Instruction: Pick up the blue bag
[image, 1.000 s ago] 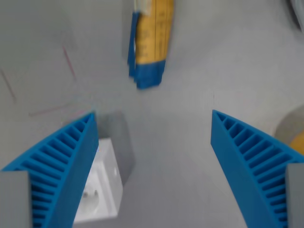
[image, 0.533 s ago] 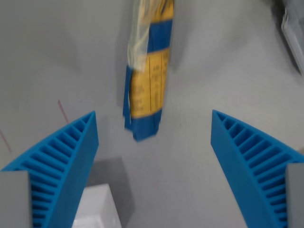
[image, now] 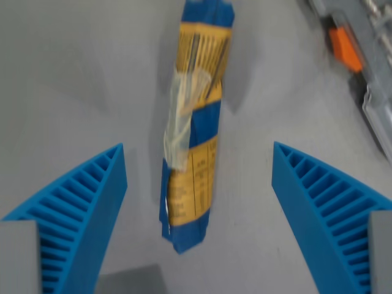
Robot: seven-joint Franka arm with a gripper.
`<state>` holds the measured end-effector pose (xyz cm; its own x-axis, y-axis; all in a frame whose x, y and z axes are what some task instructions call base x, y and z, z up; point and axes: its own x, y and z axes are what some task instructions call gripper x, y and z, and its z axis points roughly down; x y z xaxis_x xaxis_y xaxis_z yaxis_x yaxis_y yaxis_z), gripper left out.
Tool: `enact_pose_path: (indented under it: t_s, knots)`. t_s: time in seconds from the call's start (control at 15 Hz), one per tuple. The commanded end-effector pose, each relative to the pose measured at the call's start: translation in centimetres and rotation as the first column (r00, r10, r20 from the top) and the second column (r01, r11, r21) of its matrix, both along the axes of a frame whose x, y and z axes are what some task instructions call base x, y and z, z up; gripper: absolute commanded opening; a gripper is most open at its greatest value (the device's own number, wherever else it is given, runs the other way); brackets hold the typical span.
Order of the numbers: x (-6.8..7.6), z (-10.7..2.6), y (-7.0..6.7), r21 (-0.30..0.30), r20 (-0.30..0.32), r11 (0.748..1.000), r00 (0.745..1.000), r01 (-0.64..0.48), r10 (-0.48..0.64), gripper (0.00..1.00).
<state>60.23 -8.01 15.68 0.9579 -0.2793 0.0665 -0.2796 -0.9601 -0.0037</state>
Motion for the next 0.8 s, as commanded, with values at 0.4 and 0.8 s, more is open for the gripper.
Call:
enact_pose_path:
  t_s: [0.4, 0.8]
  knots:
    - [0.7, 0.1, -0.4, 0.028, -0.027, 0.999, 0.999, 0.033, -0.033, 1.0]
    - [0.2, -1.3, -0.2, 0.027, -0.013, 0.999, 1.0, 0.026, -0.026, 1.0]
